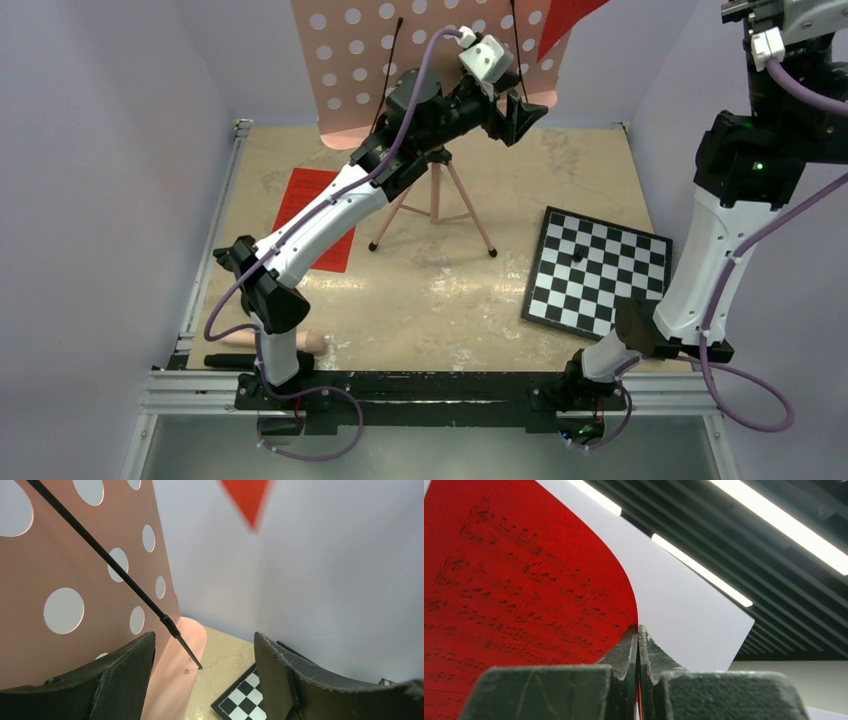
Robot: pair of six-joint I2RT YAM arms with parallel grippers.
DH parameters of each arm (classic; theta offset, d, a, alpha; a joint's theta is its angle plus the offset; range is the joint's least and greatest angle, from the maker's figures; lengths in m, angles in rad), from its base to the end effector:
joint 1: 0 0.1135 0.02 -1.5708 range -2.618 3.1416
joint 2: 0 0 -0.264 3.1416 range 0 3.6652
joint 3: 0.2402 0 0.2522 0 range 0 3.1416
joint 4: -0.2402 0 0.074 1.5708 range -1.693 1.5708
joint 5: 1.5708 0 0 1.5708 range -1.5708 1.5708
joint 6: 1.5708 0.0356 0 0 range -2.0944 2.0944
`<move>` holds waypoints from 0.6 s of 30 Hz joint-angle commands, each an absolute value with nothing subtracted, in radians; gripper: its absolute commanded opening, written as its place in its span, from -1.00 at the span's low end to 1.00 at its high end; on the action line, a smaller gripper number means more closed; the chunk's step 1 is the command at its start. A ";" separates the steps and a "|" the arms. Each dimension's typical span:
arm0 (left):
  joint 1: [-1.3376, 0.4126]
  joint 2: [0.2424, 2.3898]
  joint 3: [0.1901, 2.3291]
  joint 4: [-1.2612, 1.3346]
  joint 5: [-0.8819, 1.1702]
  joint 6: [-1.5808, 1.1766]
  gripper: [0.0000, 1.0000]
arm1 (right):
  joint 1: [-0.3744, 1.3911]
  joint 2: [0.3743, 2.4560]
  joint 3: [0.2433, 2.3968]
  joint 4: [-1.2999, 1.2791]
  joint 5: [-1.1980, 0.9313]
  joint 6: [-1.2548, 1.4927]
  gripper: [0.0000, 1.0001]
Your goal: Pack up the instrument practice props
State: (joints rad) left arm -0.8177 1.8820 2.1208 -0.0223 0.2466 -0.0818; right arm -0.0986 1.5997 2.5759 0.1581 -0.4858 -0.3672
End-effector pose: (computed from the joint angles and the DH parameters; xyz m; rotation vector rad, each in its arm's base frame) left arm 0.2882 -0.3201 0.5044 0.7076 1.2334 -0.9168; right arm 0.1606 0.0008 0.7095 -0.5335 0.3616 -0.3437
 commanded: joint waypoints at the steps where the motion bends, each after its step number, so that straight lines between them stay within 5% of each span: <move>1: -0.813 1.797 2.112 0.032 0.222 -0.046 0.55 | -0.097 1.551 2.604 0.210 -0.444 -0.377 -1.00; 18: -0.811 1.423 1.808 -0.088 0.185 0.233 0.71 | -0.097 1.050 1.981 0.008 -0.687 -0.441 -1.00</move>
State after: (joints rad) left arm -0.8162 1.5295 1.8915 -0.0368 0.1711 0.1452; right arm -0.0986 1.1210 2.0605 0.0879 -0.6327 -0.3904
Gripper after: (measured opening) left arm 0.850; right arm 0.007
